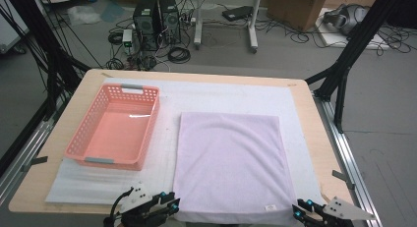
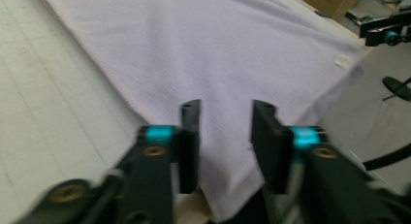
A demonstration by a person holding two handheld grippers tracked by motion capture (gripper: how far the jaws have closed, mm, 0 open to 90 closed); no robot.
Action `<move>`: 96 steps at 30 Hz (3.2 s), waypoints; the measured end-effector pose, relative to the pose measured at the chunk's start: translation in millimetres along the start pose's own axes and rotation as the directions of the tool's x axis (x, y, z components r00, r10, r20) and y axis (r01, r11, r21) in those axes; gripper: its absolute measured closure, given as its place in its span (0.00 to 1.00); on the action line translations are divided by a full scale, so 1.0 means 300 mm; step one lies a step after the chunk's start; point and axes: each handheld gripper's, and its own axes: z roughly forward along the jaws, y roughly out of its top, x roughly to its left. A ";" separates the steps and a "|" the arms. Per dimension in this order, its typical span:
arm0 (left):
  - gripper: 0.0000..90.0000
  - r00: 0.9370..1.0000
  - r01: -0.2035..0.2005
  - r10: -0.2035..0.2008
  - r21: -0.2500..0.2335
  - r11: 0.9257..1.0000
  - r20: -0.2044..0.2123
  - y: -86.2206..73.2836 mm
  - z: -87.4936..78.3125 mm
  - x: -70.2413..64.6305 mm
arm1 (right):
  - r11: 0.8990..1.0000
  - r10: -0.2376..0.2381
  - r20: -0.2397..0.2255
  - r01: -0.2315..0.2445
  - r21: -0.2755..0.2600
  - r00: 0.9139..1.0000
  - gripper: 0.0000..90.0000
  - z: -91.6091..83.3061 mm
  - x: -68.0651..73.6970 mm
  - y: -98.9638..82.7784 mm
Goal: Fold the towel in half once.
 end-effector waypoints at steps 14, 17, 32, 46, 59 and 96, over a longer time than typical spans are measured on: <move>0.46 0.999 0.026 -0.029 -0.069 0.997 -0.045 0.147 0.154 0.150 | 0.992 0.129 0.110 -0.129 -0.003 0.986 0.73 0.283 -0.214 0.178; 0.45 0.998 0.027 -0.030 -0.062 0.998 -0.049 0.168 0.189 0.165 | 0.994 0.100 0.139 -0.106 0.033 0.985 0.82 0.346 -0.221 0.216; 0.42 0.992 0.057 -0.060 -0.026 0.998 -0.114 0.254 0.312 0.249 | 0.993 0.102 0.220 -0.111 0.027 0.970 0.70 0.334 -0.254 0.261; 0.42 0.984 0.095 -0.099 -0.036 0.995 -0.146 0.300 0.405 0.313 | 0.982 0.103 0.367 -0.152 0.109 0.925 0.94 0.536 -0.397 0.400; 0.42 0.957 0.129 -0.120 0.016 0.992 -0.263 0.303 0.475 0.373 | 0.978 0.196 0.207 -0.206 0.025 0.958 0.66 0.516 -0.408 0.393; 0.95 0.952 0.111 -0.117 -0.039 0.993 -0.282 0.366 0.471 0.367 | 0.989 0.143 0.151 -0.148 0.025 0.978 0.96 0.499 -0.381 0.405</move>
